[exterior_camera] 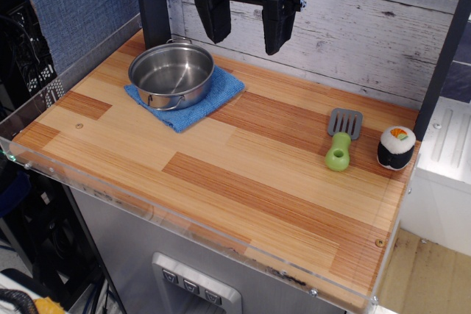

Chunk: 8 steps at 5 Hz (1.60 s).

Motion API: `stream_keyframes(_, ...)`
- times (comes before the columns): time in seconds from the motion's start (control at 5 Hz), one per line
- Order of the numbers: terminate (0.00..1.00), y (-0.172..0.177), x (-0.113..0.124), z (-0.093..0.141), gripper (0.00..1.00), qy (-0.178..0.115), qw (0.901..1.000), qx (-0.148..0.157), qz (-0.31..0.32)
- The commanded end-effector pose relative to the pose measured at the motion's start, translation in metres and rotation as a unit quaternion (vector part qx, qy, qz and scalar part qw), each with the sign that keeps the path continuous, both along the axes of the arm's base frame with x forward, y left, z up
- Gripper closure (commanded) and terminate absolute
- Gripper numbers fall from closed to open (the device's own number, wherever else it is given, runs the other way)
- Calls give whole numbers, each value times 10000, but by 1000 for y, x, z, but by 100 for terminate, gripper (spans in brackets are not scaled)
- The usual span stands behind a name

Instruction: Put the green handled utensil in the table's lower left corner.

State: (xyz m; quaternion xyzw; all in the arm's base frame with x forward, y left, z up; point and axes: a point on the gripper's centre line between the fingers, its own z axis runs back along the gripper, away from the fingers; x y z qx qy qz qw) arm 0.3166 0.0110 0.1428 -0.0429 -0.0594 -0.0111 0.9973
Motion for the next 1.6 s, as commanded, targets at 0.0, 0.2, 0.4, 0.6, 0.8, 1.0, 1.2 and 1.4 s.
stream_keyframes(0.0,0,0,0,0,0,0,10000,0,0)
stream_keyframes(0.2,0,-38,9,-13,0,75,9986,-19,-515)
stream_keyframes(0.4,0,-65,16,-21,0,18,9970,76,-776)
stream_keyframes(0.6,0,-82,25,-34,0,30,9957,162,-908)
stream_keyframes(0.8,0,-87,37,-70,0,281,9942,368,-967)
stream_keyframes(1.0,0,-79,45,-105,0,575,9933,398,-922)
stream_keyframes(1.2,0,-79,49,-118,0,726,9912,515,-978)
stream_keyframes(1.4,0,-82,48,-122,0,712,9908,521,-1028)
